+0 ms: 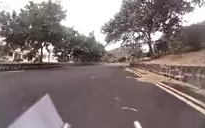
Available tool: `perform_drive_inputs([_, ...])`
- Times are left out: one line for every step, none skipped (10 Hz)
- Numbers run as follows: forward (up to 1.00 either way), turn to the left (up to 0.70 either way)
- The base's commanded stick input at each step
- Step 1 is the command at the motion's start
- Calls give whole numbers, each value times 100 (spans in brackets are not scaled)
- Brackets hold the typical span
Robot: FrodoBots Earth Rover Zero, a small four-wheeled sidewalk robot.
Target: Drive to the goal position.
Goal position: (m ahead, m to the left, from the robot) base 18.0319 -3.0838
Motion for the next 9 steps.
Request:
perform_drive_inputs([100, -34])
perform_drive_inputs([100, -34])
perform_drive_inputs([100, -34])
perform_drive_inputs([100, -35])
perform_drive_inputs([100, -34])
perform_drive_inputs([100, -34])
perform_drive_inputs([100, -34])
perform_drive_inputs([100, -35])
perform_drive_inputs([100, -35])
